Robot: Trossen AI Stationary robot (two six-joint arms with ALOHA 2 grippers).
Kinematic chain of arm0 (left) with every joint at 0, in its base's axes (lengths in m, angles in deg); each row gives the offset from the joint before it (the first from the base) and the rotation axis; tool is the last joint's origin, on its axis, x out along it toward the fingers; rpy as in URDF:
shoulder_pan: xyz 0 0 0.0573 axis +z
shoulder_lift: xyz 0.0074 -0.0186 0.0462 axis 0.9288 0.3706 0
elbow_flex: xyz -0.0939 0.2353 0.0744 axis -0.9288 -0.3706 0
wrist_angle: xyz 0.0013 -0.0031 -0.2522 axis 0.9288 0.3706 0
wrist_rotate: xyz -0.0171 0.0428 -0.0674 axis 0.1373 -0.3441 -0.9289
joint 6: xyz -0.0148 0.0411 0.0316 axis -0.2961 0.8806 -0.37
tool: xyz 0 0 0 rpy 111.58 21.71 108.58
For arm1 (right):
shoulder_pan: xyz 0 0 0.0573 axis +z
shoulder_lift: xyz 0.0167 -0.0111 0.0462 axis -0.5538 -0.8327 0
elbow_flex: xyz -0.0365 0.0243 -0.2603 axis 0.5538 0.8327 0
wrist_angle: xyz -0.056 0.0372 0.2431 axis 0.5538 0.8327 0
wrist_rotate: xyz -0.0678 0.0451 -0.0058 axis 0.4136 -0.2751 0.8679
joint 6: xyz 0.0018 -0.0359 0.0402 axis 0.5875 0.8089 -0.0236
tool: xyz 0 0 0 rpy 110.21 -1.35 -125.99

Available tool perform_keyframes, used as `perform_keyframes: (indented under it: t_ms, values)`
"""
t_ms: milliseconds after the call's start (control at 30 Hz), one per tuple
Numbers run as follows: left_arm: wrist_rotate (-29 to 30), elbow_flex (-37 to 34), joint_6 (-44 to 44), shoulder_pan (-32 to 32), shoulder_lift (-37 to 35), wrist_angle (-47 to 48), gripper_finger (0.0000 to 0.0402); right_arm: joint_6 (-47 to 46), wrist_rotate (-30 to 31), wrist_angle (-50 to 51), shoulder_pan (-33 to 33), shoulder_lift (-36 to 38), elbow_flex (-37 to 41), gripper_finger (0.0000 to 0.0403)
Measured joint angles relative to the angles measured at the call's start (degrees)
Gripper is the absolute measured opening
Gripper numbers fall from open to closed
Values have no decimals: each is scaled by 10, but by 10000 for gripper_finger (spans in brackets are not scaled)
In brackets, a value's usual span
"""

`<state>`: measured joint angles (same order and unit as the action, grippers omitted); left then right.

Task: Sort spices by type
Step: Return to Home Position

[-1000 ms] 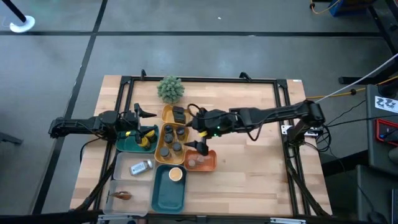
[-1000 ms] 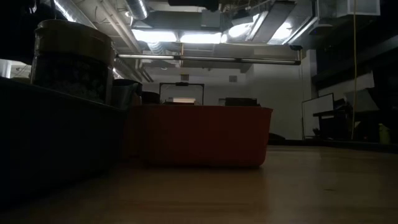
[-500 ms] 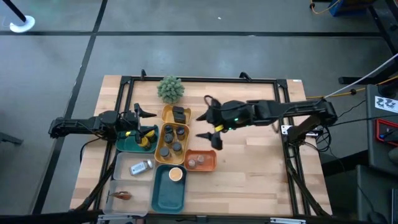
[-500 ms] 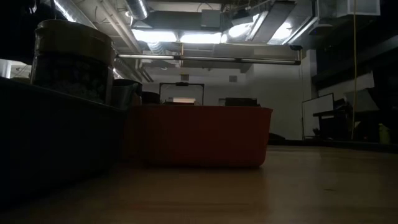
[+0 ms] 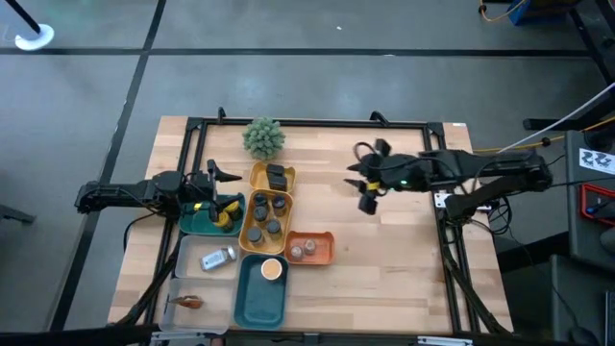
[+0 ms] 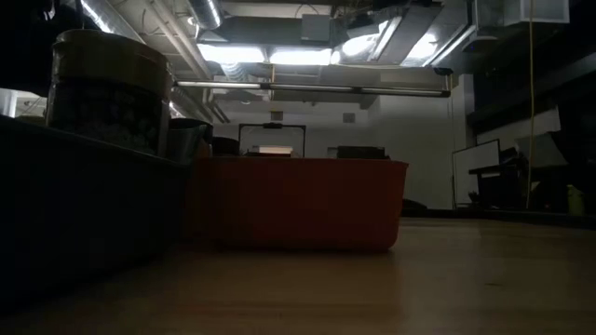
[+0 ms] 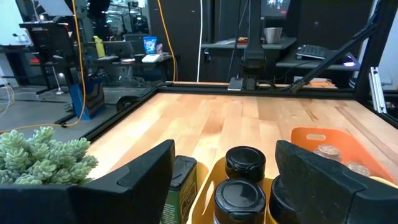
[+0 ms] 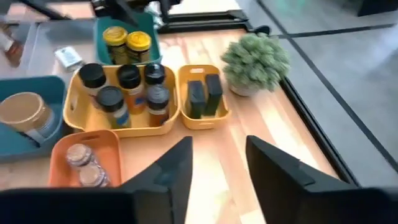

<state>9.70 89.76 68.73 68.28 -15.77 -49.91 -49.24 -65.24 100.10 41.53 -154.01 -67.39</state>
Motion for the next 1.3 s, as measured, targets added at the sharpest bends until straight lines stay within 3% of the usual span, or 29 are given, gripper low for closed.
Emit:
perform_keyframes:
  t_ms: [433,600,867,1033,1300]
  values:
    - [0,0,0,0,0,0,269,-84,-2,-310,0,393,524,65]
    - [0,0,0,0,0,0,269,-117,-6,-357,0,538,661,50]
    - [0,0,0,0,0,0,269,-96,-32,-370,0,699,751,23]
    - [0,0,0,0,0,0,269,-21,-83,-378,0,717,754,4]
    - [0,0,0,0,0,0,269,69,-133,-409,0,714,768,6]
